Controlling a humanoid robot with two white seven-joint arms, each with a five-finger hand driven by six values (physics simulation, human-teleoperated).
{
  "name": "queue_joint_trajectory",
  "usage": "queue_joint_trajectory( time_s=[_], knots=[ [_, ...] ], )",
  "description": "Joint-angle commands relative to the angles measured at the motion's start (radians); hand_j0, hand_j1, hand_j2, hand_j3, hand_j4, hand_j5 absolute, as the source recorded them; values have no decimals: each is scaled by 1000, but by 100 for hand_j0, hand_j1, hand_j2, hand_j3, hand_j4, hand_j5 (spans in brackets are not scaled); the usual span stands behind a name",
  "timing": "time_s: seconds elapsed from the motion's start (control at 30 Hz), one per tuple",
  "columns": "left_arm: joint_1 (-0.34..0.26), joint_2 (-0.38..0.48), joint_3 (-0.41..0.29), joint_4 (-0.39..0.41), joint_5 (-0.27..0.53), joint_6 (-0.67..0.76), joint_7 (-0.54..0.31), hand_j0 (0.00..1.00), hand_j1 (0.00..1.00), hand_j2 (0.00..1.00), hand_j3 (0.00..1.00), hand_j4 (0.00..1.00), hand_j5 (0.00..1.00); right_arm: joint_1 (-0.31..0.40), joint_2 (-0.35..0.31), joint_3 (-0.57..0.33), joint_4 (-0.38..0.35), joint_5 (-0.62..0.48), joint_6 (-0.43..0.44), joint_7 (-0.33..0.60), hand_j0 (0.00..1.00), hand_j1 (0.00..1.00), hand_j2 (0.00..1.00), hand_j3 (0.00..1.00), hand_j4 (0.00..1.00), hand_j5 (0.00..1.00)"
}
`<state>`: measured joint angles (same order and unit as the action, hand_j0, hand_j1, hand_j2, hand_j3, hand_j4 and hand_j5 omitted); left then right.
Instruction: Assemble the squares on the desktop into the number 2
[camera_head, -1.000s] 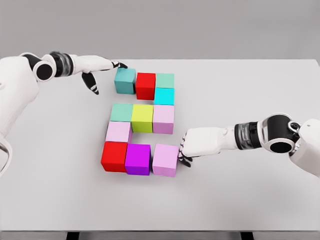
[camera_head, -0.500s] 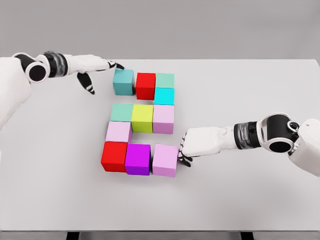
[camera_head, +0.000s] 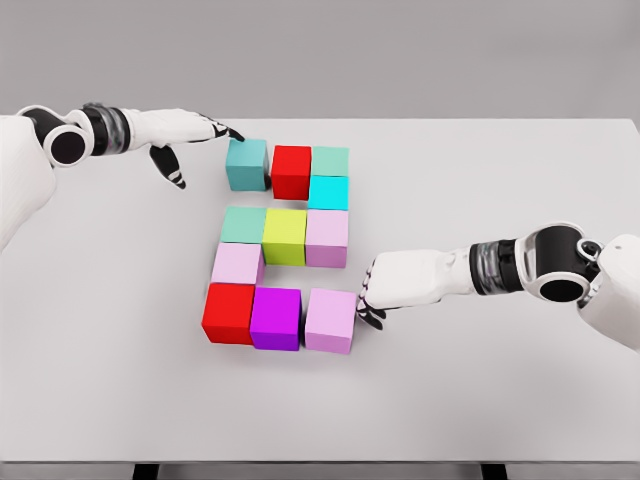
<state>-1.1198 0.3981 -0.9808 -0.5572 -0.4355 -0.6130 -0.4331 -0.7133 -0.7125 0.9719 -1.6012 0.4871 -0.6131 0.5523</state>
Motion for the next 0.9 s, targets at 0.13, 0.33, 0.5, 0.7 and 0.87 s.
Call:
queue_joint_trajectory(
  time_s=[0.13, 0.33, 0.5, 0.7, 0.87],
  knots=[
    [-2, 19, 11, -4, 29, 2, 0, 100, 100, 100, 100, 100, 100, 0, 11, -1, -2, -5, 2, 1, 31, 31, 31, 31, 31, 31],
    [-2, 16, 45, 7, 43, 2, 2, 100, 100, 100, 100, 100, 100, 0, 18, -1, -2, -5, 2, 3, 31, 31, 31, 31, 31, 31],
    [5, 16, 62, 59, 41, 2, 4, 100, 100, 100, 100, 100, 100, 0, 16, -2, 1, -5, 2, 1, 31, 31, 31, 31, 31, 31],
    [8, 15, 62, 94, 32, 2, 2, 99, 99, 99, 99, 99, 99, 0, -82, -143, -9, -18, 2, 0, 39, 39, 39, 39, 39, 39],
    [9, 8, 59, 111, 26, 2, 0, 99, 99, 99, 99, 99, 99, 95, -150, -504, -13, -145, 2, -2, 100, 100, 100, 100, 100, 100]
  ],
)
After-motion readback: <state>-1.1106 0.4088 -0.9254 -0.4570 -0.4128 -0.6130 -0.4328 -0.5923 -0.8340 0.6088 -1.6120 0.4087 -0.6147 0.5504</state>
